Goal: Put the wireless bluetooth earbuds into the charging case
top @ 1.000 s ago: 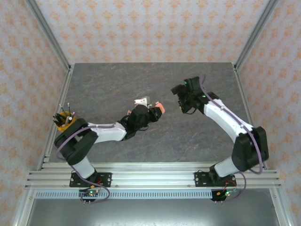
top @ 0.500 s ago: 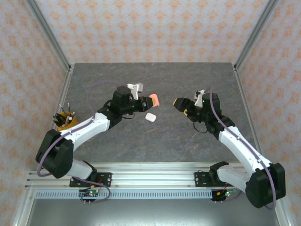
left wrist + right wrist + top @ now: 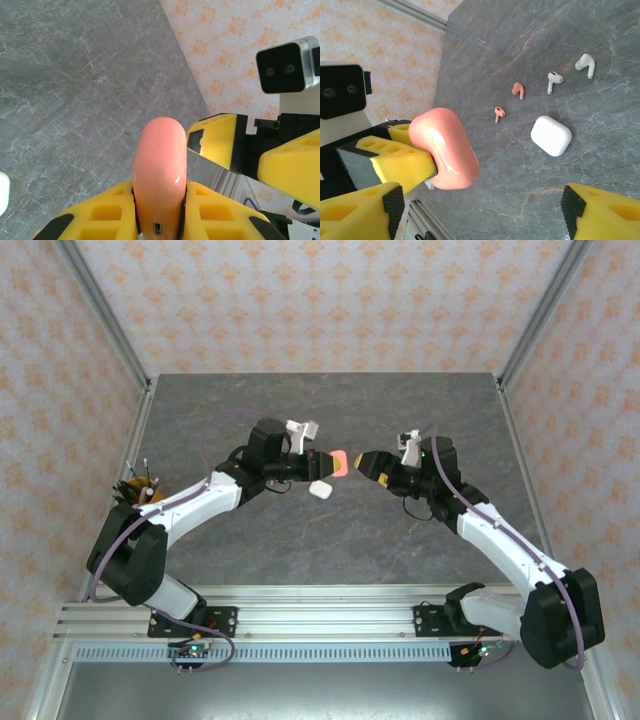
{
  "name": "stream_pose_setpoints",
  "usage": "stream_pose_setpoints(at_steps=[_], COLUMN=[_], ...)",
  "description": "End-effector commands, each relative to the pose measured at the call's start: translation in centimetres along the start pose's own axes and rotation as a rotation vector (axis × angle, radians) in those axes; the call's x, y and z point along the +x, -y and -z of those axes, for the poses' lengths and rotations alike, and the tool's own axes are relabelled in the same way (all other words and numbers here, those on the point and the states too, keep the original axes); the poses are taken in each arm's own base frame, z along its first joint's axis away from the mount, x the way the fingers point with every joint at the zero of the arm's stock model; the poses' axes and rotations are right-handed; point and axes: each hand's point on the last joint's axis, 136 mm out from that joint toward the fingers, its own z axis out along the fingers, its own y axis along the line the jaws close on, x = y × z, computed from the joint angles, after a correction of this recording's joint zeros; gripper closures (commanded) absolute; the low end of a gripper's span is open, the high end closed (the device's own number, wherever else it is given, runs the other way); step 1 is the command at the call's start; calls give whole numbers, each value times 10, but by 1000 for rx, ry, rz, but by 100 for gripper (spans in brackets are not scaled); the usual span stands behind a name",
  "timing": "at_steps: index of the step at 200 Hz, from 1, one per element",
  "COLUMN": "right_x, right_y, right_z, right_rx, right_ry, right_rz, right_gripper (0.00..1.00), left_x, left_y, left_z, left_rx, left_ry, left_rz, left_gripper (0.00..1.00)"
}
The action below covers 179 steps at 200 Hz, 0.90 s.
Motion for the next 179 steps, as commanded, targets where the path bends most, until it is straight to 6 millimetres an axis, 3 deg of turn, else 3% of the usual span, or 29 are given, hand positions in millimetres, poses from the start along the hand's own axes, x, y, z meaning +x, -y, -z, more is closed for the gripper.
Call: stream_pose_setpoints(at_steps=[1, 23, 80, 154, 179], right_x=[-12, -13, -15, -6, -5], right_y=[-27, -32, -11, 58, 64], right_z=[-4, -8, -27, -25, -19], right_rx=[-68, -75, -13, 108, 117], right_ry=[21, 23, 11, 45, 49], right_rz=[76, 86, 52, -46, -63], right_gripper=[18, 18, 20, 23, 24], left_x=[-9, -9, -8, -13, -13], left_y=[20, 24, 34, 56, 58], left_z=[0, -1, -1, 20, 22], left_rx=[52, 58, 73, 92, 91], left_ry=[3, 0, -8, 15, 15], left_rz=[-35, -41, -57, -114, -117], left_gripper=[100, 100, 100, 100, 100])
